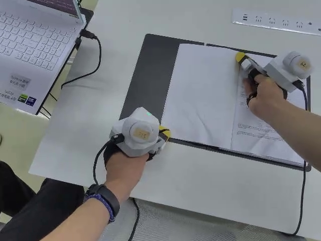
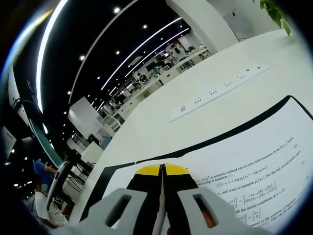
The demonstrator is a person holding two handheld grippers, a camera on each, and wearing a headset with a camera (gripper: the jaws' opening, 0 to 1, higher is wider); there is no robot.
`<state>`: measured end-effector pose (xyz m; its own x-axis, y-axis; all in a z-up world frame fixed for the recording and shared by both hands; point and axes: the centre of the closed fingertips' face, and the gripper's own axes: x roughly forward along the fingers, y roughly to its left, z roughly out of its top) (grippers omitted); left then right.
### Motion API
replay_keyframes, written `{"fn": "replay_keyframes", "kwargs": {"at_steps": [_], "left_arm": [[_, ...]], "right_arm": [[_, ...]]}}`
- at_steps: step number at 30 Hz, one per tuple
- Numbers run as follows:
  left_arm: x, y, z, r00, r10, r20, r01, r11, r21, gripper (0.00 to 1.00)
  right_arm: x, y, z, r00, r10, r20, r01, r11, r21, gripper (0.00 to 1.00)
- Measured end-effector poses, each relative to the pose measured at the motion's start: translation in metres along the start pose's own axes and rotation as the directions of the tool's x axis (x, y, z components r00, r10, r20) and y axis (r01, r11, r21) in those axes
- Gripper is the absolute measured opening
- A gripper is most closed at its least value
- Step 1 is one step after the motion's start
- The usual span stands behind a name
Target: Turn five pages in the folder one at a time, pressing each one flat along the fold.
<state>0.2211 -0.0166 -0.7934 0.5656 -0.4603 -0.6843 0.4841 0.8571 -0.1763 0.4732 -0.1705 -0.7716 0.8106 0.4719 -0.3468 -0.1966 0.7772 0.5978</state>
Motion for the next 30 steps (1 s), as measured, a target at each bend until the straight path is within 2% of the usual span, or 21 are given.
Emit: {"fn": "replay_keyframes", "kwargs": {"at_steps": [3, 7, 13, 15, 24, 30], "left_arm": [[-0.001, 0.000, 0.000, 1.0000, -0.001, 0.000, 0.001, 1.000, -0.004, 0.00], [-0.001, 0.000, 0.001, 1.0000, 0.000, 0.004, 0.000, 1.000, -0.006, 0.00], [-0.001, 0.001, 0.002, 1.0000, -0.002, -0.002, 0.002, 0.999, -0.047, 0.00], [-0.001, 0.000, 0.002, 0.9999, 0.002, -0.010, -0.002, 0.999, -0.048, 0.00], [-0.002, 0.000, 0.002, 1.0000, -0.006, -0.001, 0.006, 0.999, -0.041, 0.00], [-0.002, -0.001, 0.002, 0.9999, -0.010, 0.000, 0.010, 0.999, -0.034, 0.00]], "right_arm": [[-0.012, 0.007, -0.007, 1.0000, 0.006, 0.000, -0.006, 1.000, 0.008, 0.00], [-0.026, 0.020, -0.017, 0.9994, 0.019, -0.029, -0.020, 0.999, -0.050, 0.00], [-0.041, 0.025, -0.030, 0.9989, 0.023, -0.040, -0.025, 0.998, -0.058, 0.00], [-0.049, 0.026, -0.036, 0.9979, 0.020, -0.061, -0.028, 0.992, -0.124, 0.00], [-0.071, 0.023, -0.044, 0.9998, 0.009, -0.017, -0.010, 0.999, -0.031, 0.00], [-0.083, 0.027, -0.051, 0.9998, 0.006, -0.021, -0.006, 0.999, -0.033, 0.00]]}}
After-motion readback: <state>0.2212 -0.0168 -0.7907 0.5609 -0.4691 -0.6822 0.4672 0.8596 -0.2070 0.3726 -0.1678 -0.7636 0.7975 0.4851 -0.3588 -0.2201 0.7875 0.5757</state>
